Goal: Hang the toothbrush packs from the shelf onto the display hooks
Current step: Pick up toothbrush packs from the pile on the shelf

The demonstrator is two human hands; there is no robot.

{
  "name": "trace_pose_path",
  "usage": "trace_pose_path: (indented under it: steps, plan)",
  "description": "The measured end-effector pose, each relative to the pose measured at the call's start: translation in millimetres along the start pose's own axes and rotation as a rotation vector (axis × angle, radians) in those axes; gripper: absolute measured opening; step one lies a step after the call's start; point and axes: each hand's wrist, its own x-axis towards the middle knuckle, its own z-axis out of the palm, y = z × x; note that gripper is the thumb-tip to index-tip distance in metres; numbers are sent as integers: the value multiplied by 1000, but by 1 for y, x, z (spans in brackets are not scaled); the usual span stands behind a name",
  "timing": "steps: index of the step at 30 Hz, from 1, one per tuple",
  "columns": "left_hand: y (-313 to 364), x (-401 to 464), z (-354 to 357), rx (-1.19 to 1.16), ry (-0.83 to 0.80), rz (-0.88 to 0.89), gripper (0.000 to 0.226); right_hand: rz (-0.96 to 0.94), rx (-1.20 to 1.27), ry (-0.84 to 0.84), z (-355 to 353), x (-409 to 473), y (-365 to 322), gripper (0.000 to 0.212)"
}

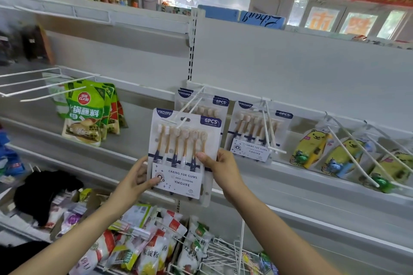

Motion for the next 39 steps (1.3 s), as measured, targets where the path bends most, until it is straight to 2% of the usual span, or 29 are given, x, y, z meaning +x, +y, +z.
trace_pose_path:
  steps: [4, 9, 15, 20, 28, 32, 35, 37, 39]
  plan:
    - [4, 39, 0, 75, 11, -13, 78, 9, 2, 128, -2, 30, -1, 11]
    - [-3, 99, 3, 179, 30, -54, 39, 31, -53, 233, -4, 75, 5, 27]
    - [-7, 141, 8, 184, 21, -68, 28, 68, -83, 309, -7, 116, 13, 34]
    - [-15, 151, 12, 176, 13, -28, 38, 23, -107, 299, -12, 129, 21, 23]
    - [-20, 153, 17, 242, 50, -41, 32, 41, -170, 252, -18, 127, 16, 29]
    - [-20, 148, 12, 353, 97, -34, 43, 57, -302, 176, -25, 120, 16, 37]
    - [-16, 132, 16, 448, 227, -45, 58, 69, -403, 197, -39, 107, 22, 45]
    - [-15, 117, 19, 550, 262, 16, 57, 67, -497, 226, -52, 91, 25, 41]
    - [-15, 100, 20, 712, 214, 149, 54, 32, -587, 225, -66, 72, 31, 40]
